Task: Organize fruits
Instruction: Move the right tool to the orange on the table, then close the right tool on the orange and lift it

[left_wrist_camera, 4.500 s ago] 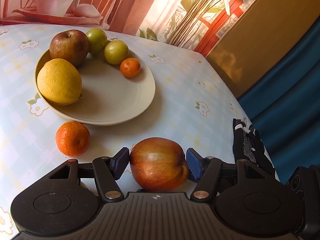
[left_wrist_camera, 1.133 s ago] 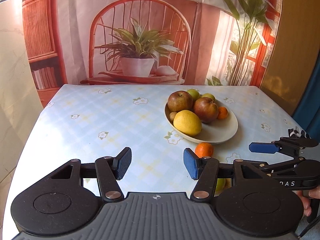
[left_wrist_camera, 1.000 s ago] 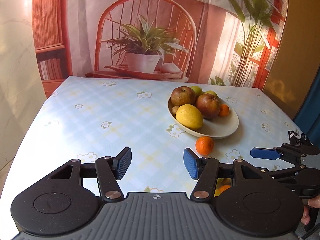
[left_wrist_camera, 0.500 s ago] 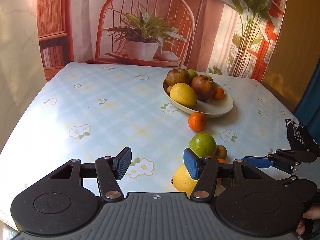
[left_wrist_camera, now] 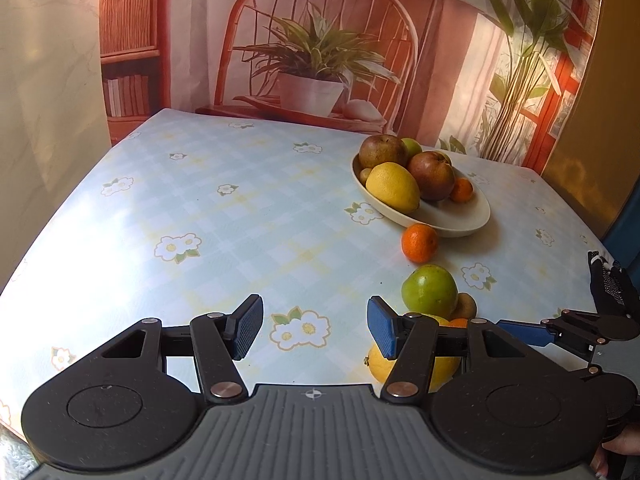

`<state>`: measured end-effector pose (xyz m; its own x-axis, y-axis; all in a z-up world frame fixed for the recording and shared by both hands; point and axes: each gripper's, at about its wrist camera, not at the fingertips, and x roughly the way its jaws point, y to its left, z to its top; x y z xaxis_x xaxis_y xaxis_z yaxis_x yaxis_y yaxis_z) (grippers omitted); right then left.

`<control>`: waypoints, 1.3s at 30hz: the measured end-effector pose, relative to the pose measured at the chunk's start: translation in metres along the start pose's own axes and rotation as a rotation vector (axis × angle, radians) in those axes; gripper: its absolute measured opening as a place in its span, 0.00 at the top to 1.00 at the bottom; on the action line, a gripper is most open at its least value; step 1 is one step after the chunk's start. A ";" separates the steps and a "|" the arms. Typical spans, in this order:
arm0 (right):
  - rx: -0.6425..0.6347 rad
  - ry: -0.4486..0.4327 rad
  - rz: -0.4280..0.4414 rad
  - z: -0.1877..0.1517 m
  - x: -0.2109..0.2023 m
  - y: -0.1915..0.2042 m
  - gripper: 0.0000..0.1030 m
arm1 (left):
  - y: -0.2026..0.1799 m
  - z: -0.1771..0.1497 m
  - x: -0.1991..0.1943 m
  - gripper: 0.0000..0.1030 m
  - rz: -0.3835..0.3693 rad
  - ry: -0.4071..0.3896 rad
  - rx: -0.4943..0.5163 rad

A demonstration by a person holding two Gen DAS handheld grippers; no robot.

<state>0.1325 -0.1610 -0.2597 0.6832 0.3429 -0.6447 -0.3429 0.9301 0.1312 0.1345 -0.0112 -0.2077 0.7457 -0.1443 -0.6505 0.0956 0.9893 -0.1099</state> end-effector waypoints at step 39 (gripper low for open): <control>-0.010 -0.118 -0.019 -0.007 -0.010 -0.005 0.69 | -0.001 -0.003 -0.001 0.42 -0.022 -0.023 0.006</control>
<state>0.1229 -0.1697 -0.2592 0.7605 0.3391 -0.5537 -0.3353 0.9354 0.1124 0.1314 -0.0124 -0.2090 0.7581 -0.1657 -0.6308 0.1158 0.9860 -0.1199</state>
